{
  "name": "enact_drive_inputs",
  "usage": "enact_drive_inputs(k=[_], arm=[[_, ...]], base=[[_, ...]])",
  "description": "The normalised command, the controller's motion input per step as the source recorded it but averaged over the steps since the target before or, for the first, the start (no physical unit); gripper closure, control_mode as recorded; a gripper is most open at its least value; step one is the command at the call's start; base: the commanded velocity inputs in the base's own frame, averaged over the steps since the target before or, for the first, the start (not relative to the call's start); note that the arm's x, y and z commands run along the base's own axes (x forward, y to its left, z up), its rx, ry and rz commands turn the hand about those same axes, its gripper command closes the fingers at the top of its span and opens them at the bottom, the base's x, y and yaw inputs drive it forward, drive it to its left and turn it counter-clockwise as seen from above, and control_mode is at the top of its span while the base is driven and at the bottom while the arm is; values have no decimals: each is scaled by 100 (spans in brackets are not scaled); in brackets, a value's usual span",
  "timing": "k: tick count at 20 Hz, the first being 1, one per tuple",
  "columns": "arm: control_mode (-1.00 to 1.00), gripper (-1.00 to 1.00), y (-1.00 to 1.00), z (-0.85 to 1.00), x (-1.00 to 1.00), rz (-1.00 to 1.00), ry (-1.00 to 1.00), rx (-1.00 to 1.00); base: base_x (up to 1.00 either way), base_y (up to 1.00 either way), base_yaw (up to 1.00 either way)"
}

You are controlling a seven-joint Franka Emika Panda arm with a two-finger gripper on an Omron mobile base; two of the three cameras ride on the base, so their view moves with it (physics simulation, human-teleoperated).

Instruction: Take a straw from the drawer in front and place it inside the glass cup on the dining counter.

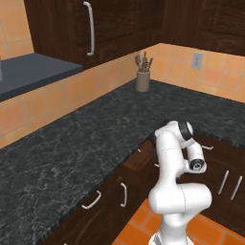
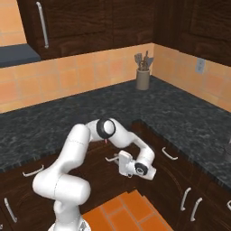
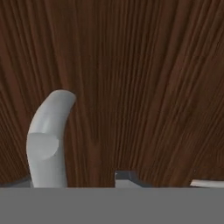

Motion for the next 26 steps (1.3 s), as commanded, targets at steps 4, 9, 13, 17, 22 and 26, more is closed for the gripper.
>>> enact_drive_inputs(k=[4, 9, 13, 17, 22, 26], arm=[[-100, 100, -28, -66, -73, -31, 24, -67], [-100, 100, -19, -44, -46, -30, 29, -66], [-100, 100, -24, -22, -43, -29, 31, -66], [-100, 100, -18, -9, -45, -29, 28, -71], [-100, -100, -14, -5, -72, -30, 19, -70], [-100, -100, 1, 71, -47, -17, 10, -51]], base=[[0, 0, 0], [0, 0, 0], [0, 0, 0], [0, 0, 0], [0, 0, 0], [0, 0, 0]])
